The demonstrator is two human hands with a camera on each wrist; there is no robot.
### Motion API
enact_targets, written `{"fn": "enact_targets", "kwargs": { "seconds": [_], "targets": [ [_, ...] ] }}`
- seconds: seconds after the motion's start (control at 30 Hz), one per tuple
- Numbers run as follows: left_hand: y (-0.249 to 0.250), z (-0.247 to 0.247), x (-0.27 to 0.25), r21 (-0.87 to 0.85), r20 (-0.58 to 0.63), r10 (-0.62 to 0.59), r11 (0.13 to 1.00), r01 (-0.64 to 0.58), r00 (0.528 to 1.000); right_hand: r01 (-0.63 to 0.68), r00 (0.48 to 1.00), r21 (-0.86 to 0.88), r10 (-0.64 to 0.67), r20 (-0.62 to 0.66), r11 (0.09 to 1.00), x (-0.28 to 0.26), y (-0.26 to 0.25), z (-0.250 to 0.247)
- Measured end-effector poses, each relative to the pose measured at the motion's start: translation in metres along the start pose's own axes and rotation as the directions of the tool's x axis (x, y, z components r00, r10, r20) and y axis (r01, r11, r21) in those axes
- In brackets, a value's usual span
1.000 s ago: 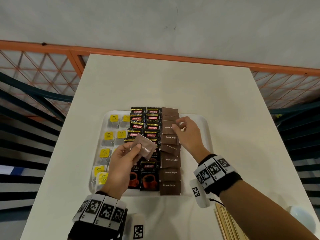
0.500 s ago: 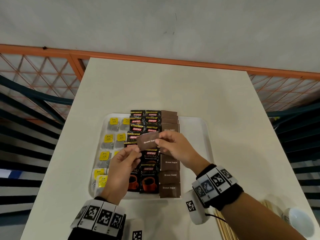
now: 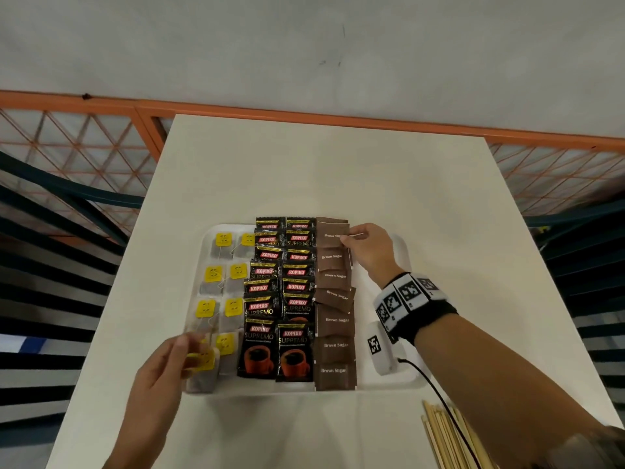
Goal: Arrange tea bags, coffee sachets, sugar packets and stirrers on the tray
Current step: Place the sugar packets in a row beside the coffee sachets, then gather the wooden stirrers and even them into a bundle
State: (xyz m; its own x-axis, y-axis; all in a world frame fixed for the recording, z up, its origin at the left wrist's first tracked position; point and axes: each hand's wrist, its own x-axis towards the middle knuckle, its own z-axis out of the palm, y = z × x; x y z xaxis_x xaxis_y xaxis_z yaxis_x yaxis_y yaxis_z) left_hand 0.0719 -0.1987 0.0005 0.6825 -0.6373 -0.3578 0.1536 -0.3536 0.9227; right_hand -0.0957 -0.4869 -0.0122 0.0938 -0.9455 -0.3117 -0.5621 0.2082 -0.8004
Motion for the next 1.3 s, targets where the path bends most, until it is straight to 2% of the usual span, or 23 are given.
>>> {"fn": "enact_targets", "kwargs": {
  "seconds": [0.13,0.23,0.33,0.43,0.57,0.67,0.73,0.83,0.97,1.07,1.2,1.3],
  "targets": [
    [-0.015,-0.015,-0.017,0.102,0.060,0.034,0.994,-0.040,0.998,0.068,0.996,-0.072,-0.073,-0.056,0.995,-0.011,-0.001,-0.004],
    [-0.020,-0.012,-0.032,0.161,0.162,0.057,0.983,-0.083,0.985,0.137,0.986,-0.119,-0.147,-0.076,0.983,-0.036,-0.002,-0.022],
    [-0.020,0.008,-0.047,0.182,0.301,0.051,0.977,-0.110,0.952,0.188,0.975,-0.161,-0.204,-0.087,0.969,-0.084,0.011,-0.048],
    [-0.019,0.034,-0.061,0.230,0.481,0.050,0.956,-0.181,0.876,0.198,0.977,-0.204,-0.211,-0.041,0.959,-0.146,0.042,-0.070],
    [-0.024,0.063,-0.079,0.311,0.685,0.059,0.878,-0.365,0.726,0.202,0.977,-0.370,-0.213,0.011,0.907,-0.225,0.104,-0.086],
    [-0.026,0.083,-0.096,0.354,0.771,-0.012,0.839,-0.413,0.637,0.211,0.954,-0.490,-0.287,-0.085,0.846,-0.266,0.149,-0.098],
    [-0.027,0.097,-0.105,0.393,0.814,-0.077,0.803,-0.448,0.576,0.155,0.934,-0.530,-0.298,-0.197,0.834,-0.281,0.169,-0.108],
    [-0.029,0.117,-0.119,0.444,0.839,-0.170,0.762,-0.470,0.517,-0.007,0.930,-0.532,-0.189,-0.314,0.847,-0.285,0.187,-0.125],
    [-0.028,0.150,-0.136,0.490,0.804,-0.253,0.795,-0.358,0.538,-0.189,0.936,-0.471,0.013,-0.351,0.862,-0.272,0.198,-0.147],
    [-0.028,0.175,-0.150,0.525,0.737,-0.363,0.839,-0.143,0.570,-0.224,0.940,-0.480,0.057,-0.336,0.848,-0.262,0.208,-0.158],
    [-0.034,0.210,-0.162,0.477,0.639,-0.409,0.875,0.082,0.651,-0.280,0.944,-0.471,0.150,-0.294,0.837,-0.251,0.217,-0.170],
    [-0.039,0.229,-0.168,0.409,0.560,-0.423,0.889,0.207,0.712,-0.257,0.954,-0.456,0.149,-0.259,0.852,-0.247,0.216,-0.177]
  ]
}}
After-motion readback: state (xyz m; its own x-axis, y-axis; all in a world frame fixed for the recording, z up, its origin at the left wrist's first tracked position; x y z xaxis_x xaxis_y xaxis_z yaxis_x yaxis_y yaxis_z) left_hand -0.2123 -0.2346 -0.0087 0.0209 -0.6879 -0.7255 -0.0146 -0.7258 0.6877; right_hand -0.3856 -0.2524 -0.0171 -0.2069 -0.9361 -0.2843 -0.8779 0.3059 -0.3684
